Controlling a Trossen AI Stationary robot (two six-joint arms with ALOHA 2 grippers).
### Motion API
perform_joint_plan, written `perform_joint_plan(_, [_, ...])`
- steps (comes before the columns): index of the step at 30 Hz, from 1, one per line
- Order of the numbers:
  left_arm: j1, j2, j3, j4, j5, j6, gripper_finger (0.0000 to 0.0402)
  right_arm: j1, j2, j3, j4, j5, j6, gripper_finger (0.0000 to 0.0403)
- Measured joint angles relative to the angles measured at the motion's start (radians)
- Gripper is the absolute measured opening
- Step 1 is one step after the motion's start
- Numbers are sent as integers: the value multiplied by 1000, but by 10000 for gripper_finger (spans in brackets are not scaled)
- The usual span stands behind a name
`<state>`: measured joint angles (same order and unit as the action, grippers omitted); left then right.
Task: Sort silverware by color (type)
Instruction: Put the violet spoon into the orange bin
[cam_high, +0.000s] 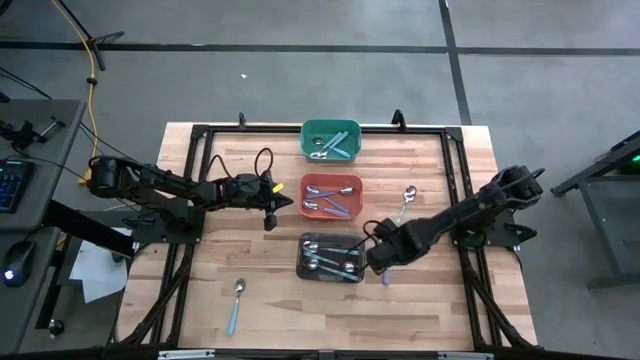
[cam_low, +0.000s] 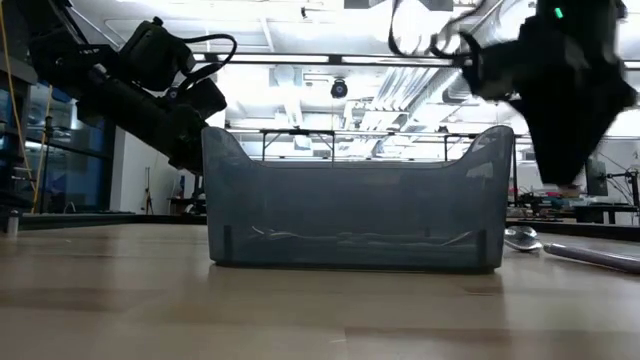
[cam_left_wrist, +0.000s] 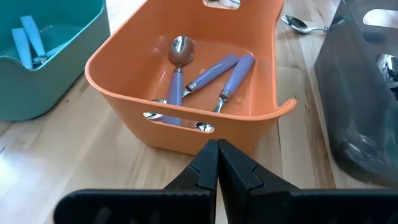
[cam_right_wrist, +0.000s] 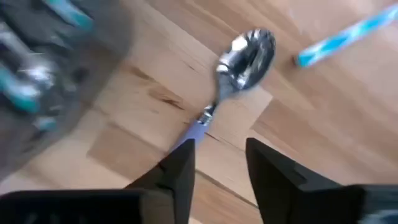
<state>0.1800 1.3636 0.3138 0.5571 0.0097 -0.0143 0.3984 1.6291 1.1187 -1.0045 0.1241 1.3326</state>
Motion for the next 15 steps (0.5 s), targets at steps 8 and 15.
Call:
perform_joint_plan(8, [0,0,0,18,0,-8,0,27,0,-249,329,11,172,149])
perform_joint_plan(15, [0,0,0,16,0,-18,0,21,-8,-350,475,39,194,149])
